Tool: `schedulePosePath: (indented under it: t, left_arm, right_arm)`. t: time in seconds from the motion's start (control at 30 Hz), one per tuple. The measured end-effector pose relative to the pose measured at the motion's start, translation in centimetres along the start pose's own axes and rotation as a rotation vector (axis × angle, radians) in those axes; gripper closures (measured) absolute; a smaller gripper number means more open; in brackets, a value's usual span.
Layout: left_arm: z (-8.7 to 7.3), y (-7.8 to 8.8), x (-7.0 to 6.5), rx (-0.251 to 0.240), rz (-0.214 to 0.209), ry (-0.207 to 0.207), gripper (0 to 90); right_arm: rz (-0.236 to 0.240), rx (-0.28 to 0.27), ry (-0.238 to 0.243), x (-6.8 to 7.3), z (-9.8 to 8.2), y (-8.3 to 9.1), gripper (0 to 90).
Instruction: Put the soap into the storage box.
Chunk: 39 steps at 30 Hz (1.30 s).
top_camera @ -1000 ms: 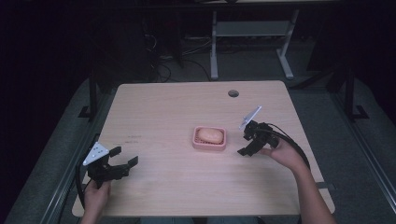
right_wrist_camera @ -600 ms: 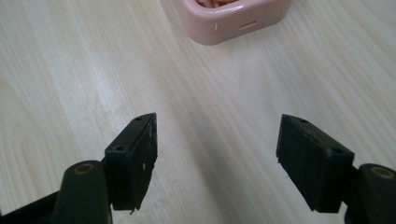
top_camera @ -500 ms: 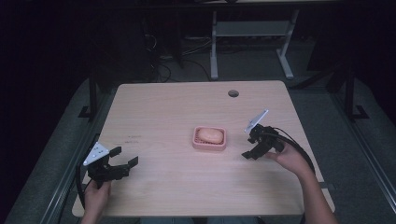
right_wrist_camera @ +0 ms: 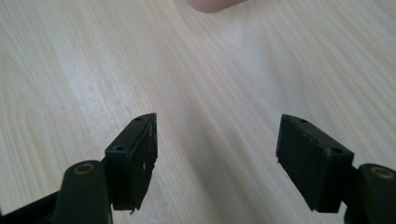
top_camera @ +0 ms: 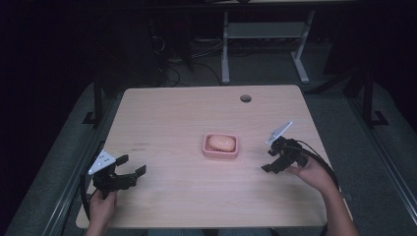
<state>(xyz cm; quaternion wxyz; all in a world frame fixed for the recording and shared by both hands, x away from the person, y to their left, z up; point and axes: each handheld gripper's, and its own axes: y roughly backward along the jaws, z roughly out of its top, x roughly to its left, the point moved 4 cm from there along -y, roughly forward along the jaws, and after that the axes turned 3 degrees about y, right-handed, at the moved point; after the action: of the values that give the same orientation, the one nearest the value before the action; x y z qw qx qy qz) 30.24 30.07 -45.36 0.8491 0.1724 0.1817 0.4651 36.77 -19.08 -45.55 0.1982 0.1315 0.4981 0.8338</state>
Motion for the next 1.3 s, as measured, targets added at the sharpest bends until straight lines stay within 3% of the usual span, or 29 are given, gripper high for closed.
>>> schedulePosePath:
  t: [0.8, 1.3]
  left_arm:
    - [-0.1, -0.2, -0.2, 0.005, -0.003, 0.004, 14.3]
    - [-0.2, -0.3, -0.2, 0.008, -0.001, 0.006, 14.3]
  right_arm:
    - [-0.014, -0.039, -0.046, 1.2, -3.4, 0.7, 28.9]
    - [-0.027, -0.064, -0.055, 3.1, -5.4, 0.9, 29.5]
